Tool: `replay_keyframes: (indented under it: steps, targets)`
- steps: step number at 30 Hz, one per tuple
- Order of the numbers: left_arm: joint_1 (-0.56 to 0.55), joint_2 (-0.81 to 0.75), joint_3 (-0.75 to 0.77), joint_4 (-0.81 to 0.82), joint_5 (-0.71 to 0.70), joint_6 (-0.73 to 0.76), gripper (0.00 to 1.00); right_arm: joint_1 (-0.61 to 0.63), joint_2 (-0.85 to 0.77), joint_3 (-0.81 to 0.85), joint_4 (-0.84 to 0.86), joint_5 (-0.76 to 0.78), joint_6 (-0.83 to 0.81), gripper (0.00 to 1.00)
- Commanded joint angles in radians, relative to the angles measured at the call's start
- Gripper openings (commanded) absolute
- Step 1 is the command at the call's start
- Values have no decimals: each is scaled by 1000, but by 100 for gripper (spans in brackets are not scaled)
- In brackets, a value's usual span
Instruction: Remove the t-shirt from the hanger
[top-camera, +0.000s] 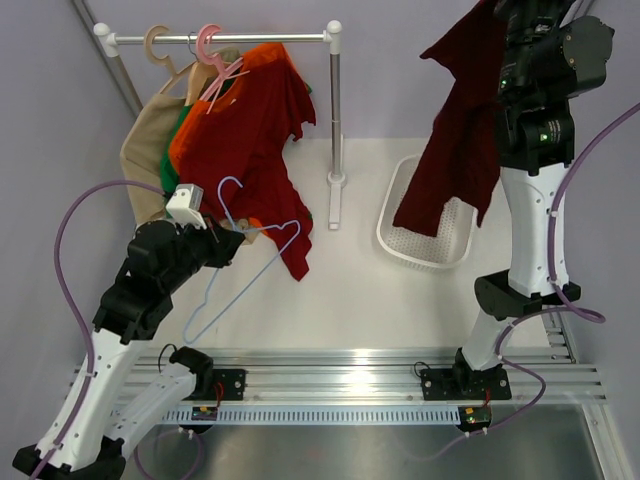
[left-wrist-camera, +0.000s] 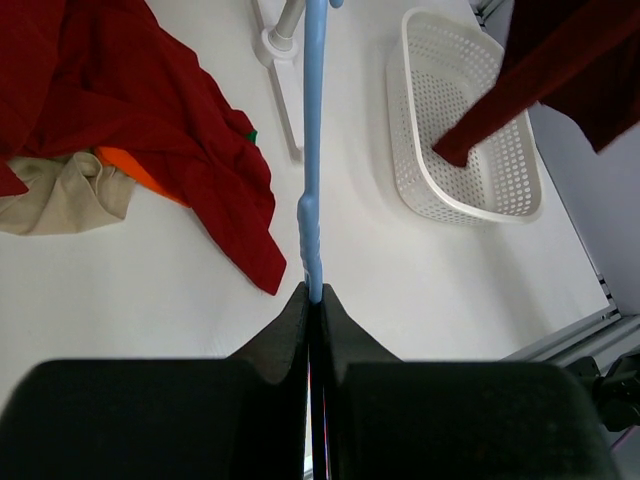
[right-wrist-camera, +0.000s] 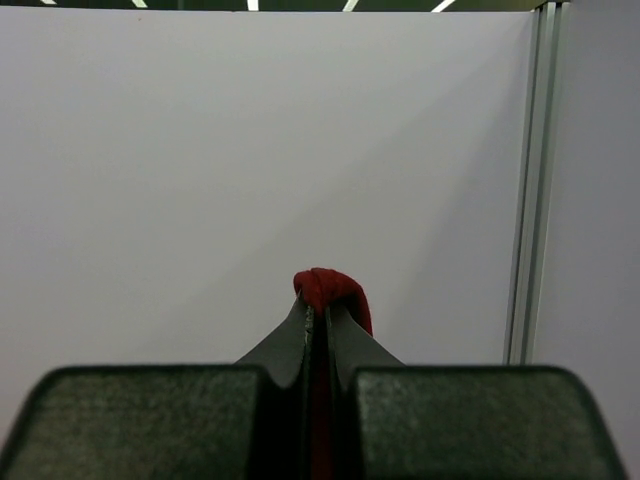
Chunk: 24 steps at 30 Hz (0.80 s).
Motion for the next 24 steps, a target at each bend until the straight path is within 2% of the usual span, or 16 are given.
replay_keyframes:
  steps: [1, 2, 4, 5, 6, 8, 9, 12, 15, 18, 20, 24]
  targets:
    - [-5, 13, -9, 96, 28, -17, 0, -6, -43, -21, 50, -44, 29, 0]
    - [-3, 16, -16, 107, 29, -26, 0, -6, -63, -76, 77, -24, 37, 0]
    - [-5, 19, -30, 134, 23, -32, 0, -6, -163, -332, 141, -18, 41, 0]
    - [-5, 25, -38, 139, 19, -35, 0, -6, -200, -429, 249, -3, 48, 0]
    - [-3, 27, -41, 154, 10, -35, 0, -4, -236, -621, 298, 13, 54, 0]
    - [-3, 35, -39, 168, 3, -37, 0, -7, -333, -799, 408, 66, 72, 0]
    - [-3, 42, -39, 180, -3, -37, 0, -13, -359, -960, 440, 83, 90, 0]
    - [-5, 45, -39, 208, -12, -37, 0, -58, -421, -1196, 500, 102, 184, 0]
    - [-9, 45, -39, 239, -26, -40, 0, -78, -439, -1320, 504, 140, 250, 0]
    - [-18, 53, -23, 251, -39, -35, 0, -78, -485, -1370, 490, 159, 310, 0]
    - [-23, 67, -10, 250, -40, -26, 0, -78, -516, -1353, 462, 149, 342, 0]
    - [-25, 76, -3, 250, -40, -21, 0, -78, -548, -1205, 421, 120, 324, 0]
